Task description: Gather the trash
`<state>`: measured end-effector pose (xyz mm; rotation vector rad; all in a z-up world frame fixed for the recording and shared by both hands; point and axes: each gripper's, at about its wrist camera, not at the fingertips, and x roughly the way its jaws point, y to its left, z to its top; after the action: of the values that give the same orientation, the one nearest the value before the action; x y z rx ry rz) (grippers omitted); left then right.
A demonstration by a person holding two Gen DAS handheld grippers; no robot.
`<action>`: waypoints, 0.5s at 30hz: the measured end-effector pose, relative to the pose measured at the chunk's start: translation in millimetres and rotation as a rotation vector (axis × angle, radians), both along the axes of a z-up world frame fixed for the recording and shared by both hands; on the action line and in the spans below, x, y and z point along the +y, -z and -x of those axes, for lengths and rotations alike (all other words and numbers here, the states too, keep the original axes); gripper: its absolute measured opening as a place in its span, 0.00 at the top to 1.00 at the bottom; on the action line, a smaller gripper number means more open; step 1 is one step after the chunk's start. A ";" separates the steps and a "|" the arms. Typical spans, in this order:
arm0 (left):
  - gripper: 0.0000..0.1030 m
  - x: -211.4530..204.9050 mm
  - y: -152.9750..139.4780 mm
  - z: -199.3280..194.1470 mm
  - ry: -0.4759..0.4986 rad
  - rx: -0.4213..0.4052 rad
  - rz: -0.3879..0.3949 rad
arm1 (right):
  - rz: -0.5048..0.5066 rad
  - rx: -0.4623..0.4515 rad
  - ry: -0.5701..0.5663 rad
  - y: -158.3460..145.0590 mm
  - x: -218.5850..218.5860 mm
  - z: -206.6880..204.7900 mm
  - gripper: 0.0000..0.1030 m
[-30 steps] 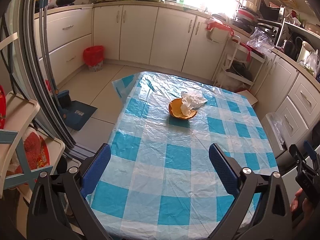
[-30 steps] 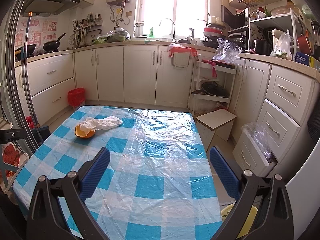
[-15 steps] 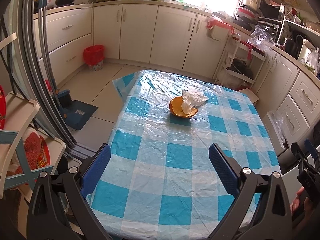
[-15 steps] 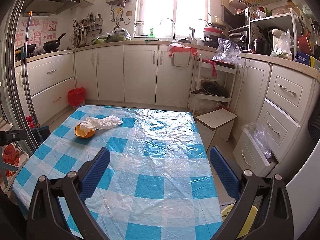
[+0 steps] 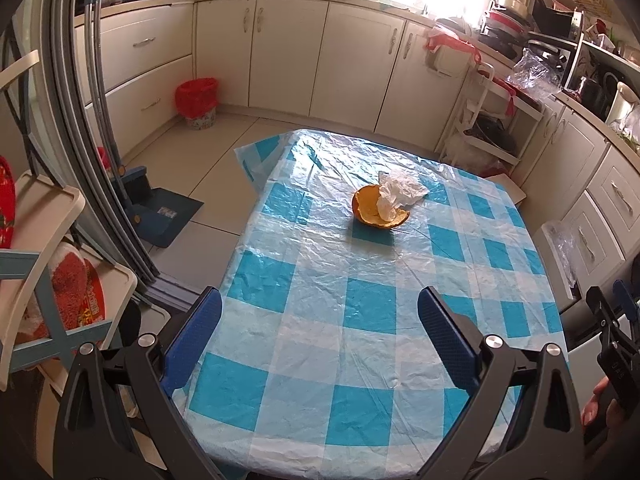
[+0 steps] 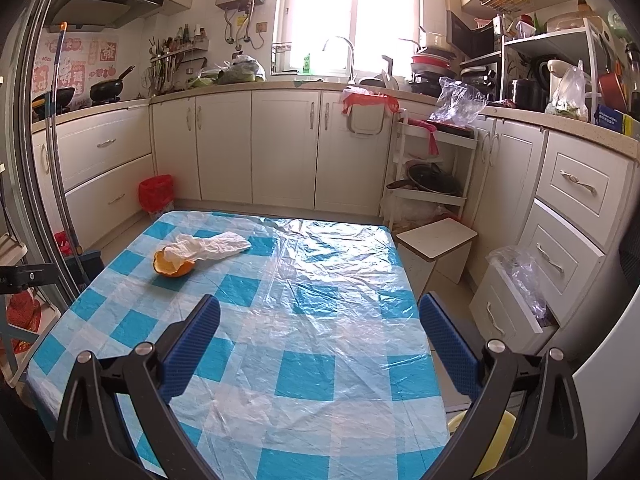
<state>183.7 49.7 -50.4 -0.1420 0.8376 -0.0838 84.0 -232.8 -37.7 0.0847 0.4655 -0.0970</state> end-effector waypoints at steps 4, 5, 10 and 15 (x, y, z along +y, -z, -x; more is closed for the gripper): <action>0.08 8.5 0.7 -2.7 -0.028 0.012 -0.003 | 0.011 0.003 -0.020 0.3 8.4 -5.9 0.07; 0.08 10.4 0.5 -3.2 -0.032 0.013 0.000 | 0.013 0.003 -0.027 0.7 11.3 -7.8 0.07; 0.08 16.7 -0.4 -6.7 -0.038 0.014 0.019 | 0.014 -0.002 -0.076 -1.2 22.7 -19.2 0.07; 0.08 18.1 1.8 -15.5 -0.037 0.029 0.038 | -0.021 0.050 -0.142 -1.1 36.5 -54.7 0.07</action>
<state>199.2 67.8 -52.2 -0.1948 0.8618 -0.0628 138.7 -196.3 -36.5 0.0693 0.5214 0.0449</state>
